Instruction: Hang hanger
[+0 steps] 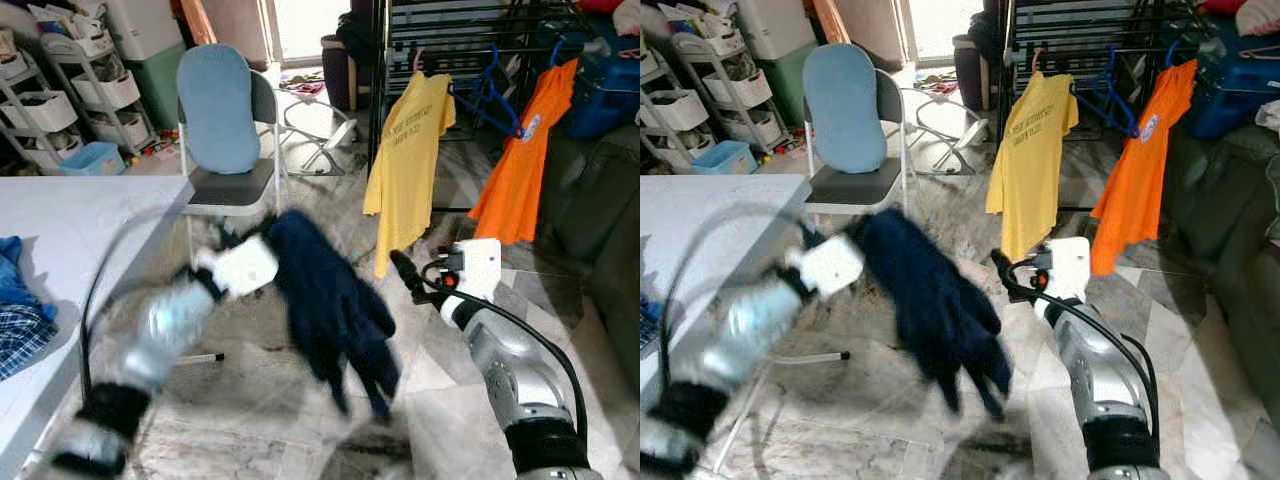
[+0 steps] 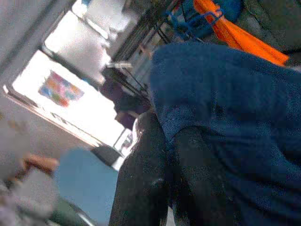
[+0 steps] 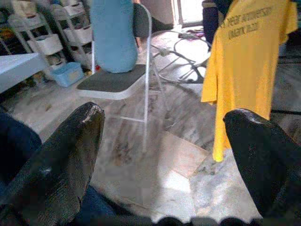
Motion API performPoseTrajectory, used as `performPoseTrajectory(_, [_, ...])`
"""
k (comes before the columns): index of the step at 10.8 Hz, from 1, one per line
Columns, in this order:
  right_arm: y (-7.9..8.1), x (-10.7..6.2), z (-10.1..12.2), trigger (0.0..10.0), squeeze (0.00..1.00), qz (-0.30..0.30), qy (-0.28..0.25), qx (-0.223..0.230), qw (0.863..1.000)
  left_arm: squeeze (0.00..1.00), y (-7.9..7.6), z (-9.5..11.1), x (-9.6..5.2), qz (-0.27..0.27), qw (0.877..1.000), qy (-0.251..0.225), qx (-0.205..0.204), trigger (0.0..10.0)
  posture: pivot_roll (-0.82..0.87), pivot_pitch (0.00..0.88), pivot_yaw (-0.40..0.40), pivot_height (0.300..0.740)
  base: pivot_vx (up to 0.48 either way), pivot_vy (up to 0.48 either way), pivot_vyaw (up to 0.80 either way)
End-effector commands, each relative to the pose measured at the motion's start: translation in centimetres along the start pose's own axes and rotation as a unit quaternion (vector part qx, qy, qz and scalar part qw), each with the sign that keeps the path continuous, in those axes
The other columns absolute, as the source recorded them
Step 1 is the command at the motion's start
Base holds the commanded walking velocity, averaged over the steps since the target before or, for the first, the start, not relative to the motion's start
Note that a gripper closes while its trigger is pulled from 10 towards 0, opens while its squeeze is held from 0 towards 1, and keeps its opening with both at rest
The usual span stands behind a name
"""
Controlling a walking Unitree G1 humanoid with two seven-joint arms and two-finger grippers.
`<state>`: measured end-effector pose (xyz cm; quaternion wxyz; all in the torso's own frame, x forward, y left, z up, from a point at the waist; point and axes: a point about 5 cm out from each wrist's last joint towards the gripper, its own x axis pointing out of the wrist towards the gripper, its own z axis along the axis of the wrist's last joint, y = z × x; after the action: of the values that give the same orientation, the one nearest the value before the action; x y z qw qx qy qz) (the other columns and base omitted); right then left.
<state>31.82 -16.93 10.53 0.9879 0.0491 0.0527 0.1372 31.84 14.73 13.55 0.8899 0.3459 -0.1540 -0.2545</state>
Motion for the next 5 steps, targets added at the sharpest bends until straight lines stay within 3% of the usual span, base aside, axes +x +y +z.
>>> performPoseTrajectory(1, [0.16, -0.05, 0.31, 10.0, 0.00, -0.005, -0.007, -0.003, 1.000, 0.00, 0.87, 0.71, 0.05, 0.022, 0.999, -0.016, -0.022, 10.0, -0.11, 0.000, 0.101, 0.740, 0.000, 0.000, -0.80])
performPoseTrajectory(2, [0.00, -0.06, 0.22, 10.0, 0.00, -0.012, -0.005, -0.005, 1.000, 0.00, 0.48, 0.85, 0.00, 0.022, 0.999, -0.018, -0.041, 10.0, -0.11, 0.000, 0.098, 0.740, 0.000, 0.000, -0.80])
performPoseTrajectory(5, [-0.38, 0.30, 0.83, 10.0, 0.00, -0.027, -0.019, -0.015, 0.999, 0.00, 0.87, 1.15, -0.03, 0.016, 0.998, -0.018, -0.055, 10.0, -0.11, 0.000, 0.096, 0.740, 0.324, 0.304, -0.80])
